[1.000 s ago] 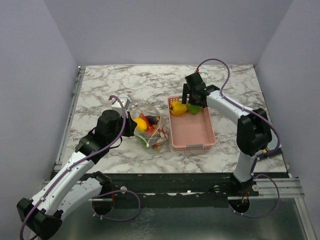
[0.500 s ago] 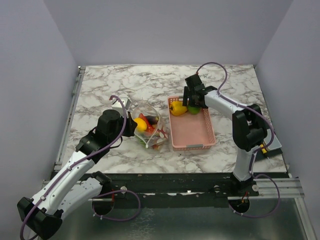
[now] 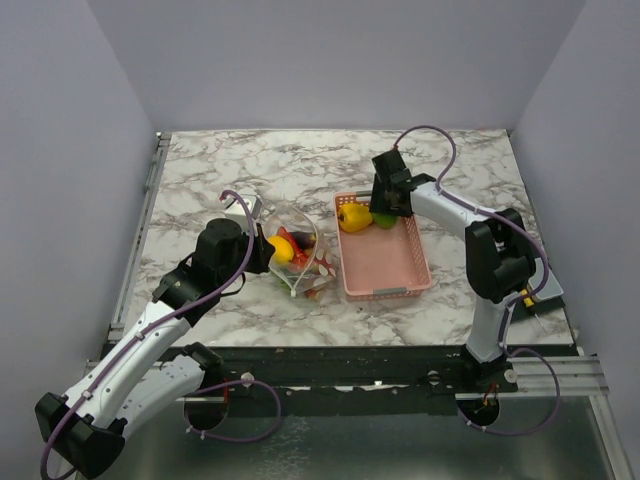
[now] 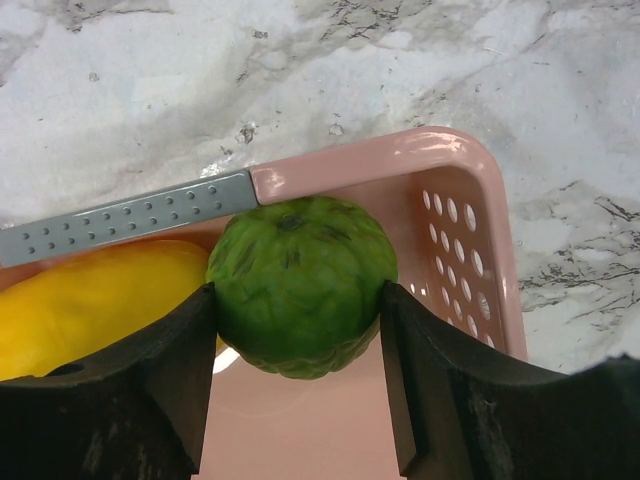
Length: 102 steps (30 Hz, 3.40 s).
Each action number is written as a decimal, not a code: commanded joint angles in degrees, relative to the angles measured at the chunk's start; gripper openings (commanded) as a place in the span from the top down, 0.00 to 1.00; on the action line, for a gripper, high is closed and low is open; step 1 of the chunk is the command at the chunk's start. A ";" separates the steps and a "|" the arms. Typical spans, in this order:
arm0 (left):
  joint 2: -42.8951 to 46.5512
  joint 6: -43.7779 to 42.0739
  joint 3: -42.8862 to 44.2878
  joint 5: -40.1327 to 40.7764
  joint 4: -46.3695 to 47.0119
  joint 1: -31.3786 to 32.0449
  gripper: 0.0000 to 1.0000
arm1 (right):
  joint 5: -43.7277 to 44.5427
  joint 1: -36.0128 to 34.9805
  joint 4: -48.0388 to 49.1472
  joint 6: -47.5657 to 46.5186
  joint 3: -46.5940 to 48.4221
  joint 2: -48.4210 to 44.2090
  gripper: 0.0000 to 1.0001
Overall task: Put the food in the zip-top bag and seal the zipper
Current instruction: Pick up the fake fruit from the bin, then place the fake fruit in the zipper food storage bag.
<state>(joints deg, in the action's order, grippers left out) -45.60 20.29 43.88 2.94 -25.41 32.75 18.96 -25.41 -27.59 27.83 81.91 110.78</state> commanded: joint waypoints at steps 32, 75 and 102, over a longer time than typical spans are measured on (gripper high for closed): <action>0.06 -0.49 -0.46 -1.36 0.80 0.03 1.00 | -14.75 -11.10 1.18 -4.19 -8.16 -36.70 0.85; 0.21 -0.69 -0.46 -2.32 0.88 0.03 1.00 | 6.80 -35.54 -6.75 -10.65 18.51 -7.77 0.82; -0.14 -0.69 -0.47 -2.49 0.90 0.03 1.00 | 8.99 -35.50 -3.00 -8.27 18.99 -4.99 0.16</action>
<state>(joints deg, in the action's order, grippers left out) -45.71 20.29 43.68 1.87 -25.36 32.73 28.86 -60.69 -32.18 18.59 100.68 106.74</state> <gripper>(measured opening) 0.003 0.839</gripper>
